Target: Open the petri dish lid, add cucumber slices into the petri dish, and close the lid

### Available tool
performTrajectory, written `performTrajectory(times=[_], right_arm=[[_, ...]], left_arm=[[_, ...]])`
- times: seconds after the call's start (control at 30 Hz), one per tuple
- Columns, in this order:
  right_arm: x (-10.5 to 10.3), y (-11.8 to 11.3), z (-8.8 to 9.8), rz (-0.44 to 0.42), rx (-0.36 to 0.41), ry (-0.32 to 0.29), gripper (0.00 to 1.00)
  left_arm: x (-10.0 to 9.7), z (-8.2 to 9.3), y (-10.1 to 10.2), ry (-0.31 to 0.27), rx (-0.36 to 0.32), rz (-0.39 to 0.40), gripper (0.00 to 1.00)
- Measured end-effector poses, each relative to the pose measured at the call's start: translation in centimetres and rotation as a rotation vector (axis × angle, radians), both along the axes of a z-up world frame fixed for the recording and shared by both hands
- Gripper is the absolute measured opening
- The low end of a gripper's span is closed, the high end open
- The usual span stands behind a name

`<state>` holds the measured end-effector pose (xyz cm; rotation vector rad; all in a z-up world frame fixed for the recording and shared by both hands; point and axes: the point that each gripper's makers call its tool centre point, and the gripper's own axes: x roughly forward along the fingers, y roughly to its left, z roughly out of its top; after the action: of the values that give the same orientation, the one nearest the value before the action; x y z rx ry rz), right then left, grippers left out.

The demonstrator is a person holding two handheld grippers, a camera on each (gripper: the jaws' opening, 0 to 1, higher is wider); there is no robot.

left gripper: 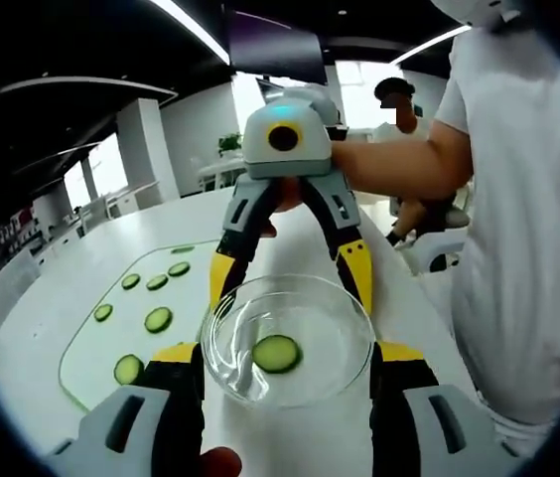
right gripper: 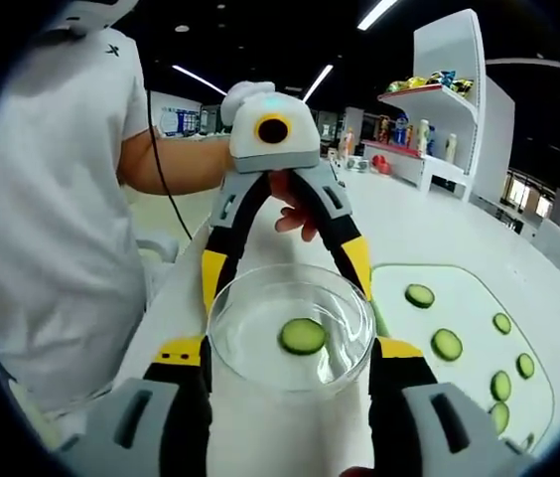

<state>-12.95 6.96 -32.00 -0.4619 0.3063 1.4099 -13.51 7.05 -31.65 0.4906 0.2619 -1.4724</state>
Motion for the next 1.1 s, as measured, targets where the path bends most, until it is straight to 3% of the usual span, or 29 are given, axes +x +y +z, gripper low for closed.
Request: performTrajectory(times=[1.1], right_arm=[[0.6, 0.1, -1.1, 0.004, -0.018, 0.029, 0.63]], left_arm=[[0.6, -1.0, 0.1, 0.028, 0.019, 0.006, 0.66]])
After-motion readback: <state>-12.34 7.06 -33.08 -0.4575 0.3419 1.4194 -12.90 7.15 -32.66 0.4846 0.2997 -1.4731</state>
